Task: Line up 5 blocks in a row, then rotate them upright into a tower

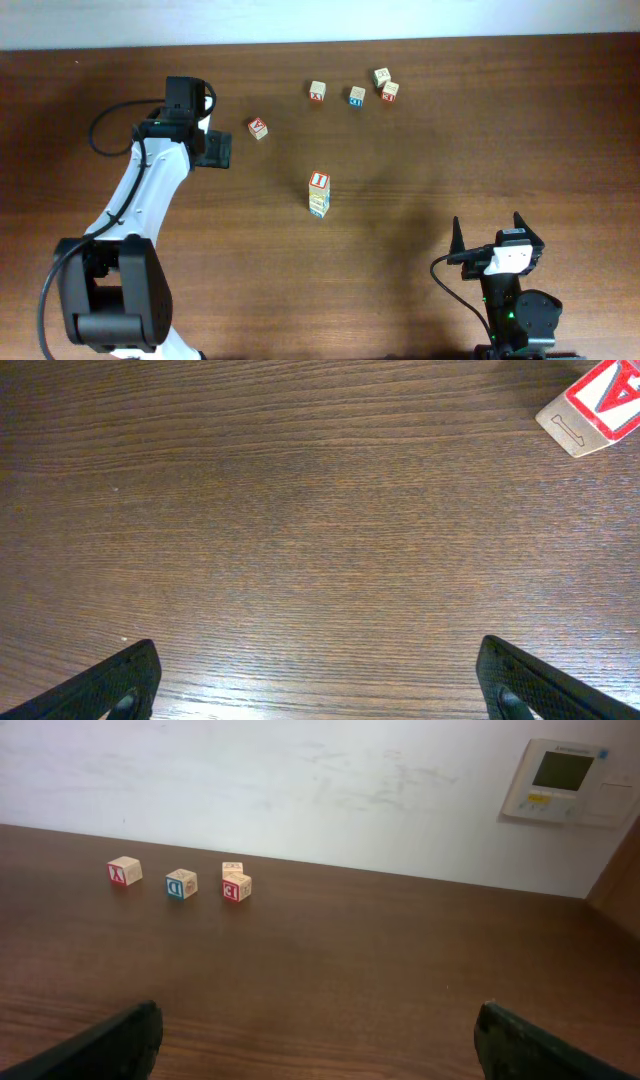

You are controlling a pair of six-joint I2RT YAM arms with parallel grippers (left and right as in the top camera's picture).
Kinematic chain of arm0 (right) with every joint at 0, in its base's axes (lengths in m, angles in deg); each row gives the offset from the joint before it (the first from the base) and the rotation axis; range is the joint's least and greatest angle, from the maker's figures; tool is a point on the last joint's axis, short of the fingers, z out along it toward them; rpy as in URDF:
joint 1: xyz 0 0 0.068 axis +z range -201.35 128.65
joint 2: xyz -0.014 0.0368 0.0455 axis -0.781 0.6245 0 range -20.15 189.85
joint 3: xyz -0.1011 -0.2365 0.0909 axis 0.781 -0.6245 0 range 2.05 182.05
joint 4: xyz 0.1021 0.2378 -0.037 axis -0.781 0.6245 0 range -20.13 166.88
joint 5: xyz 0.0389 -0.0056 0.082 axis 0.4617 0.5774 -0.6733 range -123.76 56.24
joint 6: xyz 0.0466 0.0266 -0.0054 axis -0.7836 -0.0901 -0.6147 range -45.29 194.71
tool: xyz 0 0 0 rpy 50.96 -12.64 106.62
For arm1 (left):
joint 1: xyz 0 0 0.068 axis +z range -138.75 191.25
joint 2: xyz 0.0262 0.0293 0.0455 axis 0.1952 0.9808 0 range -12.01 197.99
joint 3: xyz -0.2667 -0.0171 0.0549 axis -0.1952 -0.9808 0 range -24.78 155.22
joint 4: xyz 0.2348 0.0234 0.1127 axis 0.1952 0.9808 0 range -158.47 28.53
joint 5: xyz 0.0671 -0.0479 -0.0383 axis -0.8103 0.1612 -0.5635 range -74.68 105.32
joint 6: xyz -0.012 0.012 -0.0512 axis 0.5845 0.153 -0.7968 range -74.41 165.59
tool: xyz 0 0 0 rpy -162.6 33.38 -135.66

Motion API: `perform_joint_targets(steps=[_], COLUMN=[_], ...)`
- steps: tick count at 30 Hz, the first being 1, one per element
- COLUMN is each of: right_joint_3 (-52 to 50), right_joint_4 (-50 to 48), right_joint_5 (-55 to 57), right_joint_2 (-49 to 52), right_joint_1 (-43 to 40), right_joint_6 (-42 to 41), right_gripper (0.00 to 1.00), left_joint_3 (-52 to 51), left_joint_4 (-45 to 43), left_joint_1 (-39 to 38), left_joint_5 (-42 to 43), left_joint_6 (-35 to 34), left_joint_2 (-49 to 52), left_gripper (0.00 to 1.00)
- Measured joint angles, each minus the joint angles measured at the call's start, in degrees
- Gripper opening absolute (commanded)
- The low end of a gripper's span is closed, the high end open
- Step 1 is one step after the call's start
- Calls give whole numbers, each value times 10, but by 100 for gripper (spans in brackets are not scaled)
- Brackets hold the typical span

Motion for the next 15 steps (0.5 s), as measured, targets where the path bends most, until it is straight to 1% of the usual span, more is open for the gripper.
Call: perform_joint_targets(steps=[2,4,6,10,12,13,15], right_joint_3=[0,0,0,0,0,0,0], right_joint_4=[0,0,0,0,0,0,0], right_joint_5=[0,0,0,0,0,0,0], right_joint_2=[0,0,0,0,0,0,0], right_joint_1=[0,0,0,0,0,0,0], right_joint_6=[0,0,0,0,0,0,0], right_gripper=[99,99,99,99,99,99,99], left_joint_3=[0,0,0,0,0,-17,-112], left_joint_4=[0,0,2,4,2,-15,-87], left_joint_1=[0,0,0,1,14,21,28], left_joint_5=[0,-26,-40,-44,-19,0,31], left_joint_6=[0,17,23,24,24,24,24], left_joint_2=[0,0,-28,-195,-266,-289,-368], left_gripper=[99,99,99,99,99,99,99])
